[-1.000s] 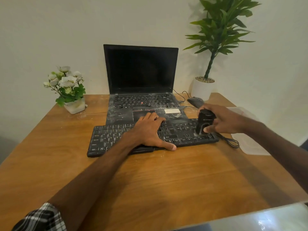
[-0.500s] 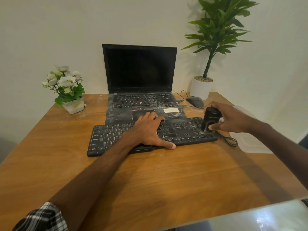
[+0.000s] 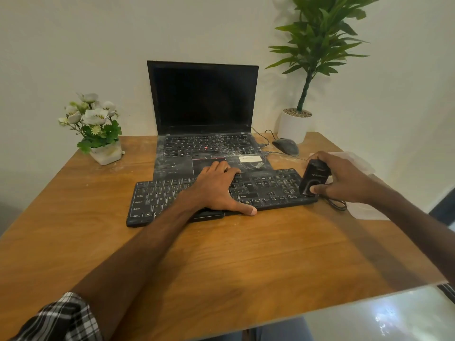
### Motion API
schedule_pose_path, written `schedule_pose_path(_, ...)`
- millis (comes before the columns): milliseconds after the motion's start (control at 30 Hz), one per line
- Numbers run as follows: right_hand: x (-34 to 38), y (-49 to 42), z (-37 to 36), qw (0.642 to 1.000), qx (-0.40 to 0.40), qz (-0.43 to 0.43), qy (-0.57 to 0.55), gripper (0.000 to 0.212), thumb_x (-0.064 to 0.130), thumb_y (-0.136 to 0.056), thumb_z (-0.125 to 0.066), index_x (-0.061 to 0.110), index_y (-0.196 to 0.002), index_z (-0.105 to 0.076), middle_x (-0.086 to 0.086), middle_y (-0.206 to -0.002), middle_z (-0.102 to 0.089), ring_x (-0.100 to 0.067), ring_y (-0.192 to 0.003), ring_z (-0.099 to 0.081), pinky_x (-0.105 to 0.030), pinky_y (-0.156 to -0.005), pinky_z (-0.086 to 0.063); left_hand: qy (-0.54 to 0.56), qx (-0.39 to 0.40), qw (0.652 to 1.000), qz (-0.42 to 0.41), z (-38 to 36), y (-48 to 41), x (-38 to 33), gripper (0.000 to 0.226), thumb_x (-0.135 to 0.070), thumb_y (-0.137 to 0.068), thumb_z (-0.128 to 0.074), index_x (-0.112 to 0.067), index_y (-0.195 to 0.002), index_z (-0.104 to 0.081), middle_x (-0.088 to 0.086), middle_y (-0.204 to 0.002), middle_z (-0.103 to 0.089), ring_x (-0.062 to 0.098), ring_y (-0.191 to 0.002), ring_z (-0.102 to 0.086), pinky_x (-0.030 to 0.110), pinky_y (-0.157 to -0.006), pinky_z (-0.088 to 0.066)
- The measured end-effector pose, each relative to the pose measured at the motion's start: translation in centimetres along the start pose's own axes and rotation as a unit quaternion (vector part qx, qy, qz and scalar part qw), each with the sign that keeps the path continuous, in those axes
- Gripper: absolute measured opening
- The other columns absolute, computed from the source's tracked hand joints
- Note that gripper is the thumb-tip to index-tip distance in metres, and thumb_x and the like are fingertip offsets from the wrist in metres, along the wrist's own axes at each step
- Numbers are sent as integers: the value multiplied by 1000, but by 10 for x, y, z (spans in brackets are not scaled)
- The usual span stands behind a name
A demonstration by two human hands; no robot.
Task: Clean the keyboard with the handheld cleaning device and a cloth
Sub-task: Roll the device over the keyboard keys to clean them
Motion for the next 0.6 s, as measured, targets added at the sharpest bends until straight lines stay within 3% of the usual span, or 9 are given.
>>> schedule_pose_path(200, 9, 3, 27, 993, 108, 1, 50, 51, 12, -72, -89, 25, -109, -55, 8, -98, -65, -9, -91, -61, -28, -75, -46, -3, -4, 1000, -1, 1, 2, -2, 133, -101, -57, -59, -25, -162, -27, 5, -157, -33, 25, -143, -30, 51, -122, -27)
schedule_pose_path(367, 16, -7, 25, 1000, -3, 13, -4, 52, 11, -72, -88, 17, -112, -55, 1, -100, -66, -17, -95, -64, -31, -78, -52, 0, -2, 1000, 0, 1, 2, -1, 134, -102, -56, -58, -25, -162, -27, 4, -157, -33, 26, -143, -31, 52, -121, -28)
schedule_pose_path(600, 5, 9, -2, 1000, 3, 4, 4, 50, 12, -73, -87, 22, -110, -54, 6, -97, -67, -13, -93, -63, -41, -82, -54, 7, -3, 1000, 3, -1, 0, 0, 136, -104, -54, -56, -27, -162, -26, 5, -157, -34, 27, -144, -31, 54, -122, -28)
Point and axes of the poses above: each hand's wrist, its own y-axis away from the middle knuckle, its own z-axis out of the back of the hand, x = y × z, the point moved 2 cm from there along -y, towards the middle knuckle
